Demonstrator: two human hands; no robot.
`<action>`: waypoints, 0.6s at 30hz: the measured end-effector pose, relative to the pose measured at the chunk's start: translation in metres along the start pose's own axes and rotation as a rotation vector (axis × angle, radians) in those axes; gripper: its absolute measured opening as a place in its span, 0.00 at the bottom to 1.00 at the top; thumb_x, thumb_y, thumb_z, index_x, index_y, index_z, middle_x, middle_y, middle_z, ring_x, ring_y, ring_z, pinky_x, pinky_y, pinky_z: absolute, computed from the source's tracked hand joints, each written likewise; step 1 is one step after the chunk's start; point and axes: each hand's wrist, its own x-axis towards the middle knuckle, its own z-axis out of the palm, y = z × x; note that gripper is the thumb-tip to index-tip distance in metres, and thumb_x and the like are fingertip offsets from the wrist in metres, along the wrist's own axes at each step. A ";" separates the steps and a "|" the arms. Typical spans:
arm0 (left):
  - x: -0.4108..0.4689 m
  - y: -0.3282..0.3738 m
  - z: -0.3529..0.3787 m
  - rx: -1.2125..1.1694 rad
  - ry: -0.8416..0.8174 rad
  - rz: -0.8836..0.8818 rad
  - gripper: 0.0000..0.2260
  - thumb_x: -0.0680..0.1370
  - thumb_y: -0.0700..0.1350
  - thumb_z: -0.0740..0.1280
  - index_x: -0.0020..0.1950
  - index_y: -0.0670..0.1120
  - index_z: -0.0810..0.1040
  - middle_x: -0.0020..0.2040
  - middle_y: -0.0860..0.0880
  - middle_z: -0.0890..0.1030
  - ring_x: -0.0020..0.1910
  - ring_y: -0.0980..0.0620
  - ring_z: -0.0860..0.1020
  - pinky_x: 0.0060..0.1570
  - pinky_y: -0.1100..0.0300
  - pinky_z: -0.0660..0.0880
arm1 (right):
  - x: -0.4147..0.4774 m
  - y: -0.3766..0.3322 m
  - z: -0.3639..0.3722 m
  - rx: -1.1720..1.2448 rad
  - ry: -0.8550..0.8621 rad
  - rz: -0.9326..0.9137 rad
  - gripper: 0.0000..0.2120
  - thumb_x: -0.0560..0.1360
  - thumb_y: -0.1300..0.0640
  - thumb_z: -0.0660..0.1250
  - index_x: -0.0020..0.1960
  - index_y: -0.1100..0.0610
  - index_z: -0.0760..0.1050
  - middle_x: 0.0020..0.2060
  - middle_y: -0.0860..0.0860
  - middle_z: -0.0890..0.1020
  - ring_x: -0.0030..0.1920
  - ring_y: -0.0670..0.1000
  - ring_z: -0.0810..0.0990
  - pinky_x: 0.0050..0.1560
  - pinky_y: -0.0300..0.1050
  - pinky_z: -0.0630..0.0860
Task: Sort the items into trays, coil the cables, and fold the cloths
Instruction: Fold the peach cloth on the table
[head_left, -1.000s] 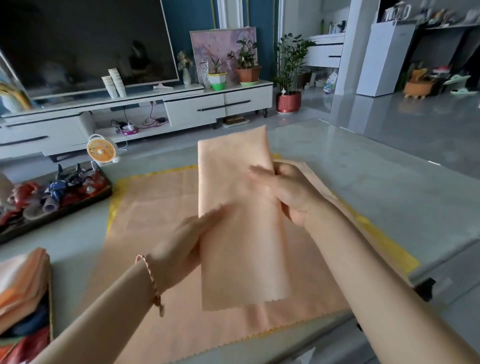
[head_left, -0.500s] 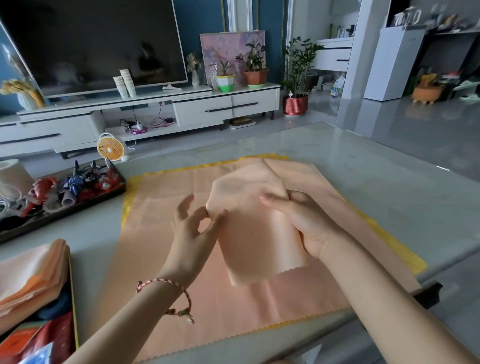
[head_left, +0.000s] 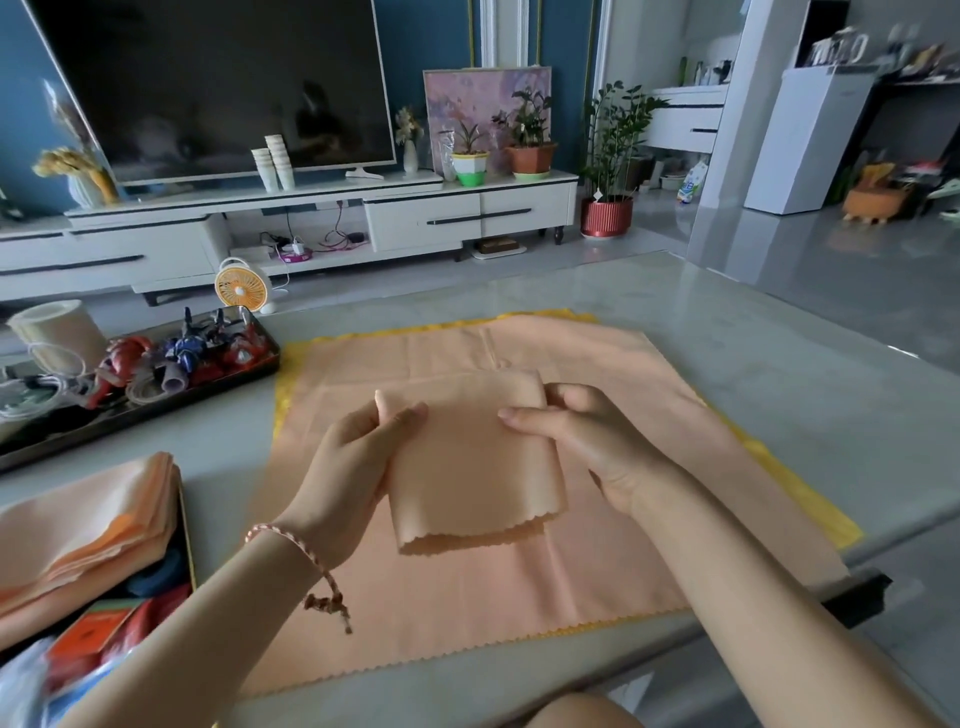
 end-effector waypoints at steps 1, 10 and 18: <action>-0.002 0.001 -0.005 -0.029 -0.013 -0.018 0.11 0.71 0.47 0.66 0.48 0.42 0.80 0.43 0.44 0.85 0.41 0.50 0.83 0.38 0.59 0.81 | -0.002 0.001 0.004 0.007 -0.066 0.024 0.06 0.71 0.58 0.71 0.47 0.59 0.81 0.44 0.54 0.85 0.40 0.47 0.83 0.43 0.43 0.79; -0.028 0.008 -0.056 -0.076 -0.042 -0.265 0.20 0.66 0.45 0.70 0.56 0.42 0.77 0.45 0.44 0.84 0.41 0.49 0.83 0.34 0.59 0.79 | -0.016 0.019 0.053 -0.080 -0.117 -0.025 0.09 0.75 0.53 0.67 0.38 0.55 0.74 0.37 0.38 0.80 0.37 0.41 0.78 0.35 0.35 0.71; -0.078 0.008 -0.116 0.063 0.435 -0.174 0.17 0.73 0.30 0.67 0.59 0.37 0.68 0.42 0.41 0.79 0.34 0.48 0.79 0.23 0.62 0.76 | -0.021 0.027 0.147 -0.287 -0.097 -0.125 0.07 0.77 0.57 0.63 0.43 0.53 0.65 0.37 0.46 0.70 0.35 0.43 0.69 0.31 0.34 0.65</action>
